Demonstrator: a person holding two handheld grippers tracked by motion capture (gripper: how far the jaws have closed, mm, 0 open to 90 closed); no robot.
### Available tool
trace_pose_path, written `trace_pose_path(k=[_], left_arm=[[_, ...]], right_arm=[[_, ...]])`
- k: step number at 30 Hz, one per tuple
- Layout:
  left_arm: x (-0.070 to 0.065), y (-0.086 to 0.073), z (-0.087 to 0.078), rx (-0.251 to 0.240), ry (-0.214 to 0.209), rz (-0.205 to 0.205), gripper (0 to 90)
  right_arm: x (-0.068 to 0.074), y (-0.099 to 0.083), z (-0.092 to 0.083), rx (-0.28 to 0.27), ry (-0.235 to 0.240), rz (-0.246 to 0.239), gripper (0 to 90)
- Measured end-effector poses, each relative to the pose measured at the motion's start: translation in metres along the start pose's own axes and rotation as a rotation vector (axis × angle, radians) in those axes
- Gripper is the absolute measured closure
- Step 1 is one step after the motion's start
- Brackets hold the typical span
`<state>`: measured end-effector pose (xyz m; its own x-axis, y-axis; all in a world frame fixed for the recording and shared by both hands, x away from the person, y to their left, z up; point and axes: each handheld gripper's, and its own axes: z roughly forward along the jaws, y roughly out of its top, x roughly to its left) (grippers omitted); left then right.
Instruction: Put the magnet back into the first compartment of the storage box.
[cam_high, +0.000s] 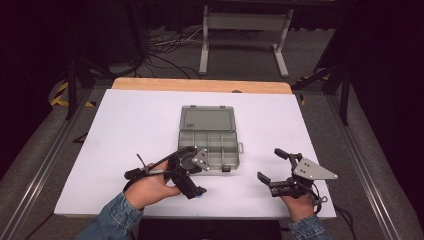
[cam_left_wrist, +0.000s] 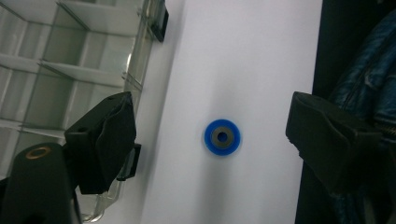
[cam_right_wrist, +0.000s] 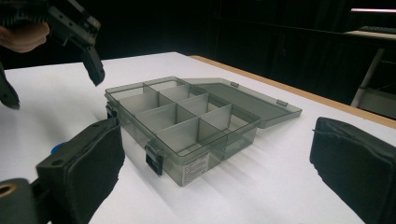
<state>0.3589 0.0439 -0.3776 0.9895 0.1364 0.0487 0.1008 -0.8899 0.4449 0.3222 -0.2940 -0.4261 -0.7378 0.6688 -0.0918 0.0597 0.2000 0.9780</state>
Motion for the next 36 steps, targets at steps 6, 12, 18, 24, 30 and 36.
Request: trace_pose_path(k=[6, 12, 18, 24, 30, 36], left_arm=[[-0.001, -0.003, 0.012, 0.029, -0.022, -0.006, 18.2], [0.000, -0.004, 0.023, 0.063, -0.047, 0.005, 19.0], [0.000, -0.005, 0.031, 0.093, -0.068, 0.005, 20.7], [0.000, -0.007, 0.040, 0.131, -0.094, 0.029, 24.2], [0.001, -0.009, 0.045, 0.145, -0.100, 0.027, 30.5], [0.000, -0.010, 0.047, 0.147, -0.097, 0.040, 42.4]], right_arm=[[0.000, 0.000, 0.000, 0.000, 0.002, 0.000, 3.8], [0.000, 0.000, 0.000, 0.001, 0.003, 0.000, 3.8], [0.000, 0.000, 0.000, 0.002, 0.005, 0.000, 3.8], [0.000, 0.000, 0.000, 0.001, 0.007, 0.001, 3.8], [0.000, 0.000, 0.000, 0.000, 0.009, 0.001, 3.8], [0.000, 0.000, 0.000, 0.002, 0.012, 0.000, 3.8]])
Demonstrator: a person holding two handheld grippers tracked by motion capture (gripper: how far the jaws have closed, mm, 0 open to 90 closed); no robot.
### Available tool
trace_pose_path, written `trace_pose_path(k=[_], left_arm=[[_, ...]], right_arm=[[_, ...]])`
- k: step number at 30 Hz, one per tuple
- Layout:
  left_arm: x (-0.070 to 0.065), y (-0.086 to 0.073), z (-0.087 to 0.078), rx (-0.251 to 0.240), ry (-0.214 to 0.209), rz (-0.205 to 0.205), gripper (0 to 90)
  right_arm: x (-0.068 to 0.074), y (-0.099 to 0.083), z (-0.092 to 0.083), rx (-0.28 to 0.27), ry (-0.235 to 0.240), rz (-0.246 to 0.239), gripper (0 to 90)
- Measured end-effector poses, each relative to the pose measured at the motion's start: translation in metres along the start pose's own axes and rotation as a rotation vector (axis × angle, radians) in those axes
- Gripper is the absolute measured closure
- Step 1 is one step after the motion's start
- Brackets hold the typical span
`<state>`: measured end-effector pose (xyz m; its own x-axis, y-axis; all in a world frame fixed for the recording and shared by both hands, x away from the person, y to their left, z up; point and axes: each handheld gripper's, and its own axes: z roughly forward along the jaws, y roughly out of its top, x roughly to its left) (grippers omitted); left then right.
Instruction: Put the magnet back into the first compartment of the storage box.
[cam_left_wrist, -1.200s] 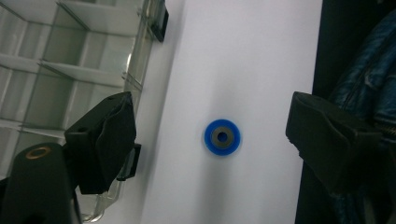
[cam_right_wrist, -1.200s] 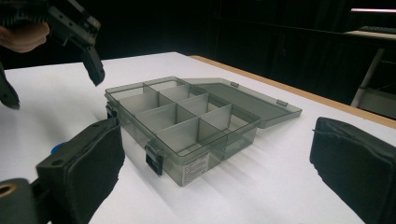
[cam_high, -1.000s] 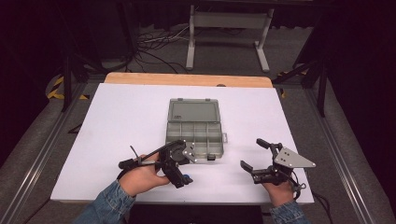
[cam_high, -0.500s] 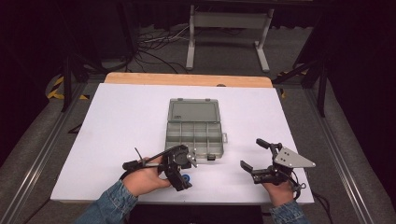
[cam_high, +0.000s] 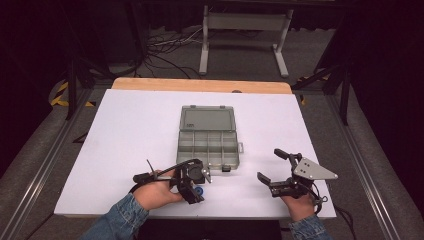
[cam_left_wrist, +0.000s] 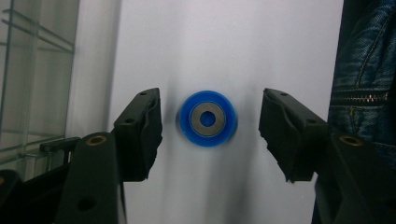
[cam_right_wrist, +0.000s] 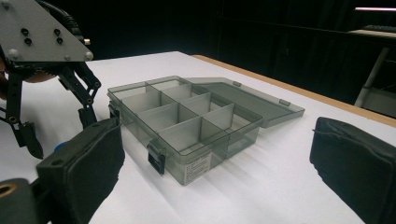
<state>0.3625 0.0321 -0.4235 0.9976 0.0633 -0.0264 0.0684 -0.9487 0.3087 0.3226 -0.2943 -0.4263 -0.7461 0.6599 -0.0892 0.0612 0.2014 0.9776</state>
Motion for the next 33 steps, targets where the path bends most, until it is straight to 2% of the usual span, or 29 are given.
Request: trace_pose_path(k=[5, 8, 11, 12, 20, 33], left_arm=[[0.000, 0.000, 0.001, 0.016, 0.008, 0.005, 48.7], [-0.001, 0.001, 0.003, 0.025, 0.011, 0.007, 55.6], [0.000, 0.001, 0.003, 0.023, 0.016, -0.006, 61.2], [-0.001, 0.001, 0.003, 0.027, 0.015, -0.016, 61.4], [-0.001, 0.004, -0.001, 0.035, 0.024, 0.020, 62.1], [-0.004, 0.004, -0.024, -0.016, 0.039, 0.025, 62.3]], right_arm=[[0.000, 0.000, 0.000, 0.000, 0.001, 0.000, 3.8], [0.000, 0.000, 0.000, -0.001, 0.001, 0.001, 3.8], [0.000, 0.000, 0.000, 0.001, 0.004, 0.003, 3.8], [0.000, 0.000, 0.000, 0.002, 0.005, 0.003, 3.8], [0.000, 0.000, 0.000, 0.000, 0.004, 0.004, 3.8], [0.000, 0.000, 0.000, 0.003, 0.002, 0.002, 3.8]])
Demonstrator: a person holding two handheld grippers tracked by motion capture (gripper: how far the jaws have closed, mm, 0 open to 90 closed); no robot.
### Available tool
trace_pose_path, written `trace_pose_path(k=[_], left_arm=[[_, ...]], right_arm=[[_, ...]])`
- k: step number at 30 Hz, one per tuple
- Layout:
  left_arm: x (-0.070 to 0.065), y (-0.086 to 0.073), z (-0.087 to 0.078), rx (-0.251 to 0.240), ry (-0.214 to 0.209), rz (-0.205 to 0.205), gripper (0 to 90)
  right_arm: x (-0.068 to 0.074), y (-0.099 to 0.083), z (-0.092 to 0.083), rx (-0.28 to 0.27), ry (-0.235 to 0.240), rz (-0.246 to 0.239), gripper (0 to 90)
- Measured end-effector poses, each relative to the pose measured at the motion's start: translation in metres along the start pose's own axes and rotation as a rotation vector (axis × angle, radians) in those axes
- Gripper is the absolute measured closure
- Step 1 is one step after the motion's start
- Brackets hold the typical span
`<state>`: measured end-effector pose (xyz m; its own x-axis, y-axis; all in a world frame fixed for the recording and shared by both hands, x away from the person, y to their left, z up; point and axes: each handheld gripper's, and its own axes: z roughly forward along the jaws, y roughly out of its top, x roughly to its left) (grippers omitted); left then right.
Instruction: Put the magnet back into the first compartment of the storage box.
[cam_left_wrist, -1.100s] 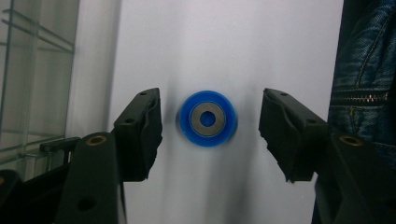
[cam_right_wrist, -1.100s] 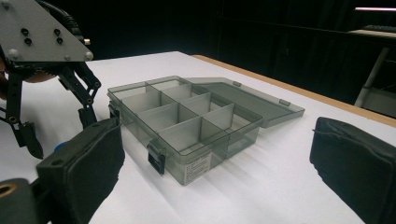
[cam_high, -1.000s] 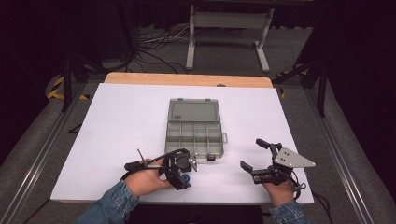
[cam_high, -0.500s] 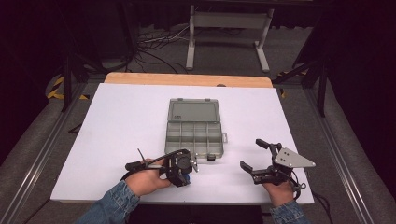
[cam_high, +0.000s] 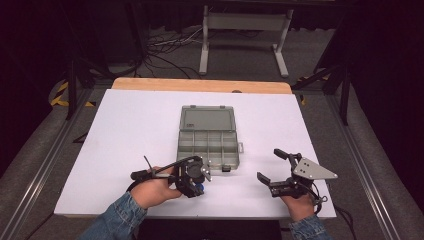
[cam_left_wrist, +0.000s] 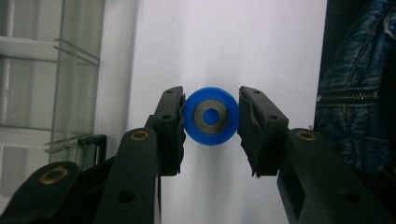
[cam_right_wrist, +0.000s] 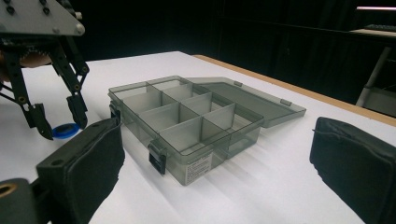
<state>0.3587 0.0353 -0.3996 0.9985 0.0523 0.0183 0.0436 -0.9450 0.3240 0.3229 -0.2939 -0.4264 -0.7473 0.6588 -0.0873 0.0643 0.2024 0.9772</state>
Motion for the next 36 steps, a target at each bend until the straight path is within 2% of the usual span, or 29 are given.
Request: trace_pose_path(k=[14, 16, 23, 31, 36], left_arm=[[-0.003, 0.001, -0.023, -0.028, 0.026, 0.021, 62.3], [-0.002, 0.001, -0.026, -0.036, 0.030, 0.010, 62.3], [0.001, -0.001, -0.037, -0.057, 0.048, 0.009, 62.3], [0.013, -0.007, -0.049, -0.097, 0.086, -0.026, 62.3], [0.023, -0.011, -0.056, -0.132, 0.120, -0.066, 62.3]], right_arm=[[0.000, 0.000, 0.000, 0.000, -0.001, 0.000, 3.8], [0.000, 0.000, 0.000, -0.002, 0.001, 0.001, 3.8], [0.000, -0.001, 0.001, -0.001, 0.001, 0.007, 3.8], [-0.001, -0.001, 0.001, -0.002, 0.001, 0.012, 3.8], [-0.001, -0.002, 0.001, -0.001, 0.002, 0.016, 3.8]])
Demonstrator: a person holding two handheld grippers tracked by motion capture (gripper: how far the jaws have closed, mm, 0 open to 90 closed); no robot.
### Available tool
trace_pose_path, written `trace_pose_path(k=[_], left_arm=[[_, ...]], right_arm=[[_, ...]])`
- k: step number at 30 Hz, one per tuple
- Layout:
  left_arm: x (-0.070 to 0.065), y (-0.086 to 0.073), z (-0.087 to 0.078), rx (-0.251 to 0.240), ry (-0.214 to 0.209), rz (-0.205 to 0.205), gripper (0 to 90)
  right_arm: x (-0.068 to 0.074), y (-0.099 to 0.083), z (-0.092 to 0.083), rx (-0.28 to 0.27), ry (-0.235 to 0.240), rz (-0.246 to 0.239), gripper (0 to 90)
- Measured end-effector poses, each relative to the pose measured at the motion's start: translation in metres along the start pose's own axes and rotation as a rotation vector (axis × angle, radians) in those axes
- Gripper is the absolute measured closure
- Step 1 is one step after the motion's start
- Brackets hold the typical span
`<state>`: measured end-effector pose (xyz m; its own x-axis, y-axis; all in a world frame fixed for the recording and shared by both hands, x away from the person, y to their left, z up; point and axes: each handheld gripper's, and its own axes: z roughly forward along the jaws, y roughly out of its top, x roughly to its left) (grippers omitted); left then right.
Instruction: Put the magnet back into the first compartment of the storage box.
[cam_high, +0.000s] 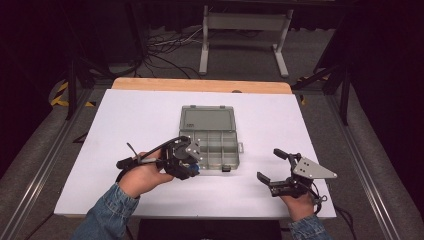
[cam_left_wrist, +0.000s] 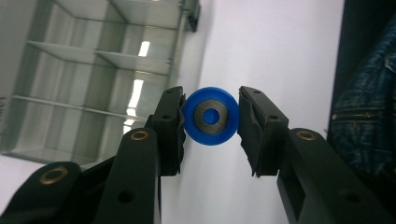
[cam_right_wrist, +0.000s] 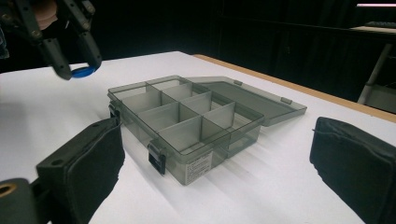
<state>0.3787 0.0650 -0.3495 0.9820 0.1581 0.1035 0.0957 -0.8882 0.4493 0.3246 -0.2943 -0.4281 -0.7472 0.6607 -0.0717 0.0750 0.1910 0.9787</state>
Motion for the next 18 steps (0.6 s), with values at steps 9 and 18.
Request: trace_pose_path(k=[9, 18], left_arm=[[0.021, 0.000, -0.005, -0.034, 0.046, -0.052, 62.2], [0.039, -0.002, -0.005, -0.039, 0.068, -0.102, 62.3]], right_arm=[[0.000, 0.000, 0.000, 0.000, 0.000, 0.003, 3.8], [-0.001, -0.001, 0.000, 0.002, -0.001, 0.000, 3.8]])
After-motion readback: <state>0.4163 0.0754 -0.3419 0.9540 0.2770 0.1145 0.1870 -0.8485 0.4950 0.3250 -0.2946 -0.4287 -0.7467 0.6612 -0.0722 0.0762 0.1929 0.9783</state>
